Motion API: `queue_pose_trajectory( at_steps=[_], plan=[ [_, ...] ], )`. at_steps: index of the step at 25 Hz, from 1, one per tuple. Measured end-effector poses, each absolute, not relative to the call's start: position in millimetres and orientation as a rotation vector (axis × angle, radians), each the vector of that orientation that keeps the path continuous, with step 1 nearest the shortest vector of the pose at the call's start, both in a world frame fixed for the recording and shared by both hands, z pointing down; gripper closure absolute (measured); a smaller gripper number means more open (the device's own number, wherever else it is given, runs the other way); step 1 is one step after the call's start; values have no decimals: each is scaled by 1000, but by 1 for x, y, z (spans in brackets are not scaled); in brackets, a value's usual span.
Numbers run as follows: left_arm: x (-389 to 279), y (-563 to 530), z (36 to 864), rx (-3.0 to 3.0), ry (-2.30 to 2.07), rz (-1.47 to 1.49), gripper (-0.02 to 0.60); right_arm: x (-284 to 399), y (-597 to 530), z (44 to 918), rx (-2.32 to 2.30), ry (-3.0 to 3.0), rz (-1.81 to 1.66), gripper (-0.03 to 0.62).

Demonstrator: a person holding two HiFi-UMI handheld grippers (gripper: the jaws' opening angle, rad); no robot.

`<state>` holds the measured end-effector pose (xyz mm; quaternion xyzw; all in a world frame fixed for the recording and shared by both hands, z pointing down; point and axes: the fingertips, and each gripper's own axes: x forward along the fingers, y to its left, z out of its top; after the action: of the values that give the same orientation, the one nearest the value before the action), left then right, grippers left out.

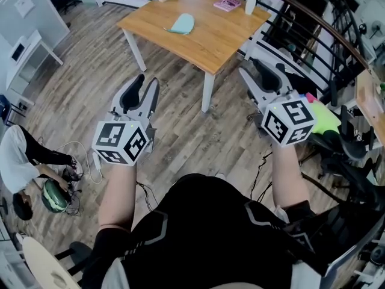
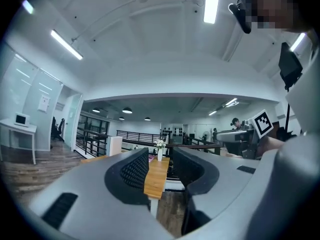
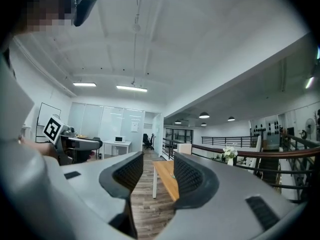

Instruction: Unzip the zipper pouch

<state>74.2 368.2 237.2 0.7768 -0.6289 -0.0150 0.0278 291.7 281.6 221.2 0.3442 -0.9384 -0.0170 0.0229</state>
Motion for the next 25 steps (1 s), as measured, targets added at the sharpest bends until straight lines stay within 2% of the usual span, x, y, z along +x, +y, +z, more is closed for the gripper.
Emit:
queue_pose_trajectory(
  at_steps=[4, 9, 13, 25],
  plan=[
    [65, 370, 237, 2409, -1918, -72, 403, 279, 284, 223, 1040, -2904, -60, 352],
    [47, 372, 236, 2425, -1937, -96, 403, 259, 287, 222, 1037, -2908, -65, 352],
    [29, 375, 238, 2453, -1962, -52, 403, 238, 292, 226, 1039, -2898, -75, 324],
    [-11, 358, 252, 2497, -1891, -32, 403, 194, 285, 242, 1050, -2850, -74, 329]
  ],
)
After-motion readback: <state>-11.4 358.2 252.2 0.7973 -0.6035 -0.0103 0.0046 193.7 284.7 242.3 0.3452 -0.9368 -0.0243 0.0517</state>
